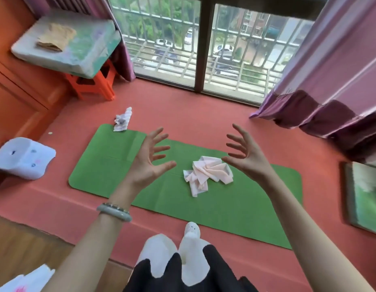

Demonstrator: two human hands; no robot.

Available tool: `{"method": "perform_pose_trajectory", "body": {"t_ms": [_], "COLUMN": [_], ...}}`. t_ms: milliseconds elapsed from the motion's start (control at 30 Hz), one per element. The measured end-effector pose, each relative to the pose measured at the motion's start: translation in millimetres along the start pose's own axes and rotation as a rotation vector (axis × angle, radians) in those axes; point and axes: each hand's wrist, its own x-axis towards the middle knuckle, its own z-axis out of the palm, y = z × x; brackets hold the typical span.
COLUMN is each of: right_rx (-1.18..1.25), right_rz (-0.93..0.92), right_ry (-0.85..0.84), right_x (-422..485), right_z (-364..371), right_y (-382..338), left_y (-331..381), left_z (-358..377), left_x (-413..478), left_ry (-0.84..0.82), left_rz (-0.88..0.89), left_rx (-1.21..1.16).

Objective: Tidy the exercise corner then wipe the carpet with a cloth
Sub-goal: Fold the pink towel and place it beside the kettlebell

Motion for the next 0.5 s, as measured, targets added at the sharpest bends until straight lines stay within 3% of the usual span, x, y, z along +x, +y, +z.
{"method": "perform_pose_trajectory", "body": {"t_ms": [267, 500], "right_rx": [0.041, 0.070], "right_rz": [0.143, 0.221], "right_ry": [0.120, 0.200], "right_x": [41.5, 88.0], "right_z": [0.9, 34.2], "right_y": [77.2, 202.5], "left_y": [-79.0, -213.0], "left_z": [23.7, 56.8], "left_x": [75.6, 135.8], "left_ry": [-0.133, -0.202], "left_rz": [-0.109, -0.114], "left_rx": [0.037, 0.073]}}
